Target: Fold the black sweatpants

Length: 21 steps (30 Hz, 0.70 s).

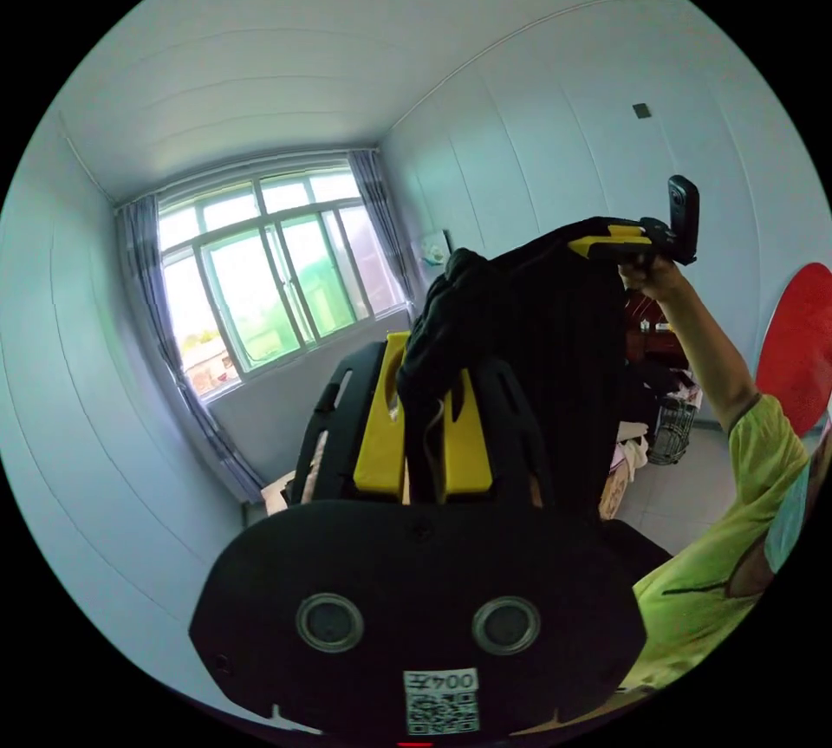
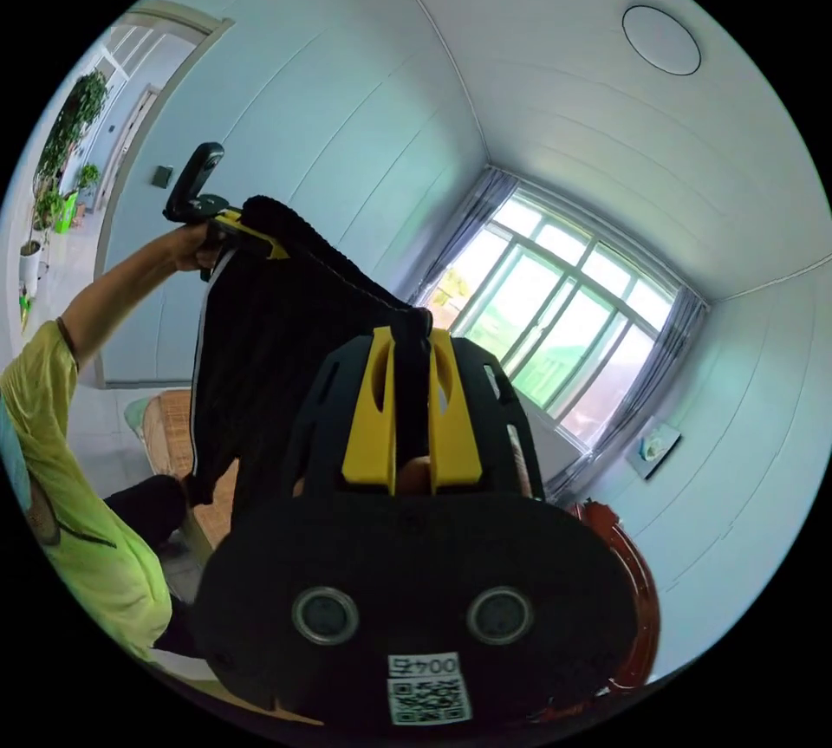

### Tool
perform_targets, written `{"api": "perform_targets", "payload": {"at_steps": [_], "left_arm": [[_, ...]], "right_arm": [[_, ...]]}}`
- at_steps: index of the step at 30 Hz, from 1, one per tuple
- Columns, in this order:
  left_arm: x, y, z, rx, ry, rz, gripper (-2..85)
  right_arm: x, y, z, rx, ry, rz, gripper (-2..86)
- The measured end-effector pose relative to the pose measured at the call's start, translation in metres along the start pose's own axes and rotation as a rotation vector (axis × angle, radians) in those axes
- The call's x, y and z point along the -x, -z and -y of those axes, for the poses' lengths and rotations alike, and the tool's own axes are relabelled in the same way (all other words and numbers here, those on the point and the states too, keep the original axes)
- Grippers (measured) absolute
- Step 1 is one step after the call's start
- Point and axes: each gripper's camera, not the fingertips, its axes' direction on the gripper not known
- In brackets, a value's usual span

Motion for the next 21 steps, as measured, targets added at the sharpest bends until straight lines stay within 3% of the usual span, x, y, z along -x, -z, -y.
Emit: {"api": "perform_targets", "payload": {"at_steps": [6,13,21], "left_arm": [[0.016,-0.047,-0.009,0.143,0.015,0.005,2.2],[0.05,-0.171,-0.058,0.428,0.259,0.033,2.0],[0.037,-0.25,-0.138,0.409,0.371,-0.13,2.9]], "right_arm": [[-0.028,-0.056,-0.026,0.197,-0.214,0.073,6.0],[-0.047,-0.152,-0.08,0.426,-0.492,0.148,6.0],[-0.03,-0.237,-0.166,0.485,-0.64,0.353,6.0]]}}
